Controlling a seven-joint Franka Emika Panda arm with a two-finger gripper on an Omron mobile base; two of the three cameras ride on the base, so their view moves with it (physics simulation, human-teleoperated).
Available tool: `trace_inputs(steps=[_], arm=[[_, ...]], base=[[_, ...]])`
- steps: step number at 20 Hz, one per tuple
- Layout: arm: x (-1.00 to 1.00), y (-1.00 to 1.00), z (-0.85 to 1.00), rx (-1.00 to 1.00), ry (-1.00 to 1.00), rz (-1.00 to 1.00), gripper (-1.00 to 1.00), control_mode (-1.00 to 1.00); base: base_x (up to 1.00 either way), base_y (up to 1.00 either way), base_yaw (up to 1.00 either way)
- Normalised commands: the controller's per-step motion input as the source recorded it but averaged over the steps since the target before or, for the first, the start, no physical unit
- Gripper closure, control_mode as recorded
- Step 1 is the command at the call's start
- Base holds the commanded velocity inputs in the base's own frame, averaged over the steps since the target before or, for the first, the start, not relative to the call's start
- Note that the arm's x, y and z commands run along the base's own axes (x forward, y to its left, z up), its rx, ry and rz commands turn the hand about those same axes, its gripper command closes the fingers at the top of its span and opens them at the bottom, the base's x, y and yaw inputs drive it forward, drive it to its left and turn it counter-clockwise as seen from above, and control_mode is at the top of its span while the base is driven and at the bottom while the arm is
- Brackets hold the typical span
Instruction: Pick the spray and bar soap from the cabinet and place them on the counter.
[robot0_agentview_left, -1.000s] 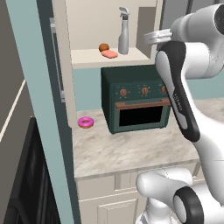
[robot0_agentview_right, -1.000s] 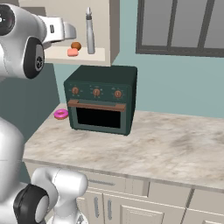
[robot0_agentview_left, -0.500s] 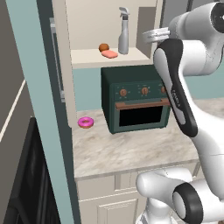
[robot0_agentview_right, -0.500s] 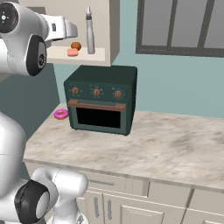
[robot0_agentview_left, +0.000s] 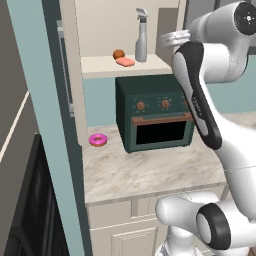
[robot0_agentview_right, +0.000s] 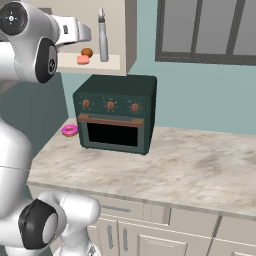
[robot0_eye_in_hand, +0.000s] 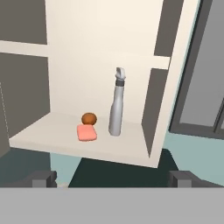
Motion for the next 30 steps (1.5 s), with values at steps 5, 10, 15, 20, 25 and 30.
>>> trace_inputs(steps=[5, 10, 15, 20, 25, 30], arm=[[0.19, 0.08, 0.0, 0.0, 0.0, 0.0, -1.0, -1.0], [0.2, 0.05, 0.0, 0.03, 0.0, 0.0, -1.0, -1.0], [0.2, 0.0, 0.0, 0.04, 0.0, 0.0, -1.0, -1.0], [0.23, 0.0, 0.0, 0.01, 0.0, 0.0, -1.0, -1.0], [0.19, 0.0, 0.0, 0.0, 0.0, 0.0, -1.0, -1.0], [0.15, 0.0, 0.0, 0.0, 0.0, 0.0, -1.0, -1.0]], base=[[0.0, 0.0, 0.0], [0.0, 0.0, 0.0], [0.0, 0.0, 0.0], [0.0, 0.0, 0.0], [0.0, 0.0, 0.0], [0.0, 0.0, 0.0]])
